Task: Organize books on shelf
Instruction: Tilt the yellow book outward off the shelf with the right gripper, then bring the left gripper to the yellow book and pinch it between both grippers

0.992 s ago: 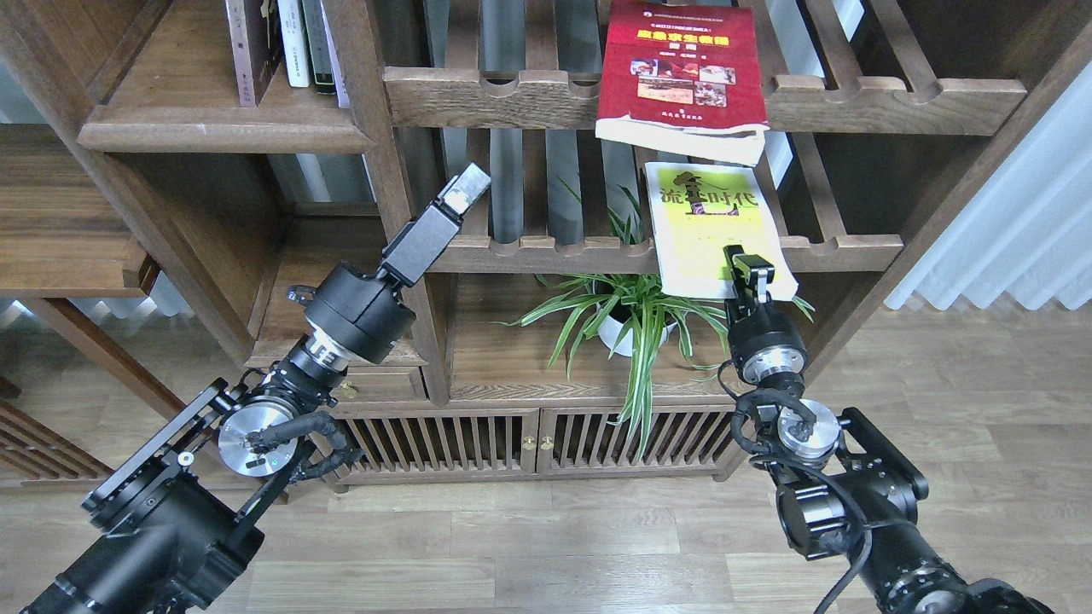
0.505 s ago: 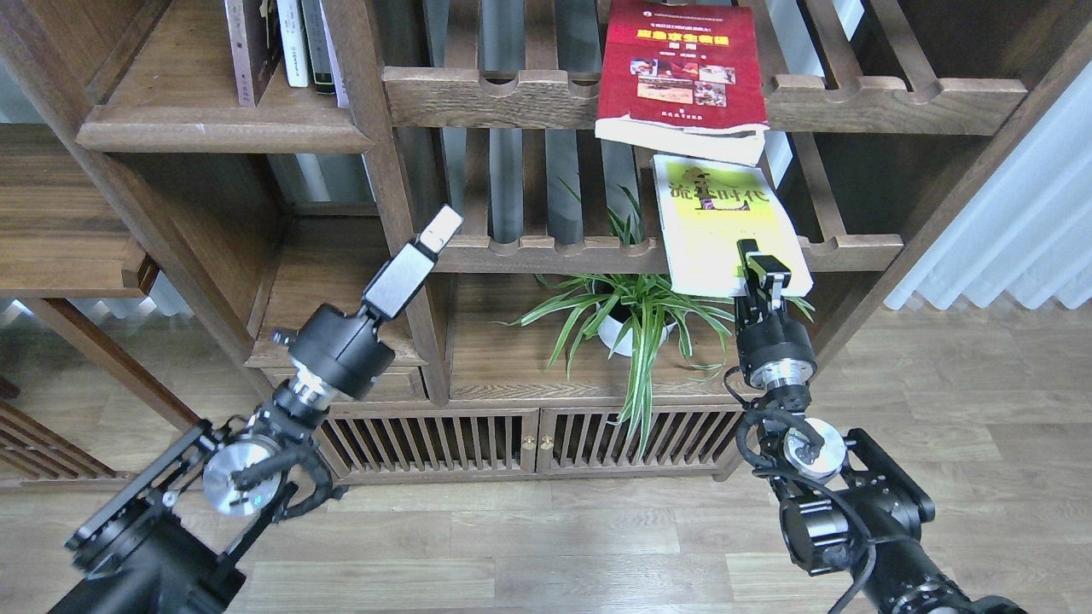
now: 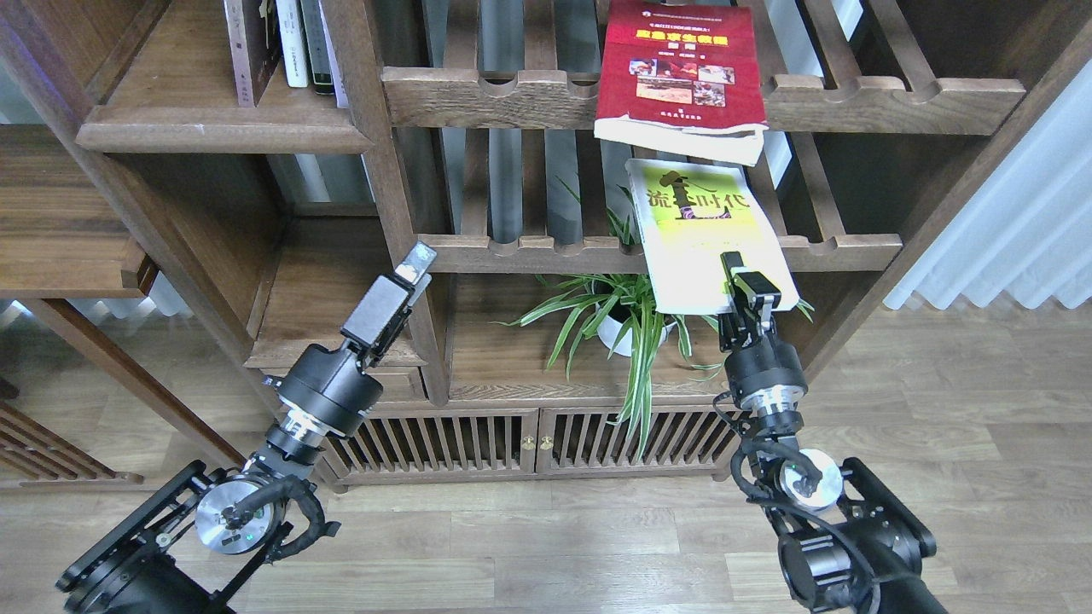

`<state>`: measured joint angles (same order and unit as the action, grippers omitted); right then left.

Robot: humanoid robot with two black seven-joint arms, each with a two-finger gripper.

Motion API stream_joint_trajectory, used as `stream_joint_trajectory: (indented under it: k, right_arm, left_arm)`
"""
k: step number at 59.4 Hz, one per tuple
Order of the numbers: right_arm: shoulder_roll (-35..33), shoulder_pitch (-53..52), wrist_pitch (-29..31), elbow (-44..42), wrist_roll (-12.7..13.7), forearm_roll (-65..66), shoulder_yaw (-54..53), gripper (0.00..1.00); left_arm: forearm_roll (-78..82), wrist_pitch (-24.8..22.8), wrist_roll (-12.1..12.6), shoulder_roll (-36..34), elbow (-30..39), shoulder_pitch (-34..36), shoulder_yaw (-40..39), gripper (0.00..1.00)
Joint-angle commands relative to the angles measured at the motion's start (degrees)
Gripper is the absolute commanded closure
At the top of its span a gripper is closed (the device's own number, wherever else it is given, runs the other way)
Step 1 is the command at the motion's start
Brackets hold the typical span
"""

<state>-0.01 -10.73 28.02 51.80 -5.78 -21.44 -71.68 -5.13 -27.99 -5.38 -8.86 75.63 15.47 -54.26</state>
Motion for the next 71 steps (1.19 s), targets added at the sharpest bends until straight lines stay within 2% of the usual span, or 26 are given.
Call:
stream_joint_trajectory:
  k: [1, 23, 30, 44, 60, 71]
  right_arm:
    - [0.01, 1.23, -0.02, 2.42, 0.07, -0.44, 1.89, 0.94]
    - [0.01, 3.34, -0.02, 8.31, 0.07, -0.88, 8.31, 0.94]
    - [0.01, 4.75, -0.02, 8.58, 0.15, -0.88, 11.39, 0.93]
    - [0.01, 4.58, -0.02, 10.07, 0.15, -0.8, 16.31, 0.93]
    - [0.01, 3.26, -0.02, 11.39, 0.15, -0.8, 17.45, 0.93]
    - [0.01, 3.61, -0.02, 12.71, 0.15, -0.36, 17.89, 0.93]
  left_arm:
    - [-2.33, -0.01, 0.02, -2.3, -0.04, -0.08, 0.21, 0.12]
    - [-8.22, -0.01, 0.19, -5.2, -0.83, -0.79, 0.91, 0.12]
    - [-10.77, -0.01, 1.77, -5.2, -0.83, -0.79, 1.0, 0.12]
    - [-16.83, -0.01, 7.05, -7.74, -0.75, -0.7, 2.05, 0.12]
    - [-19.56, -0.01, 7.84, -11.79, -0.83, -0.88, 5.22, 0.12]
    - [-19.83, -0.01, 8.1, -11.27, -0.75, -0.88, 6.45, 0.13]
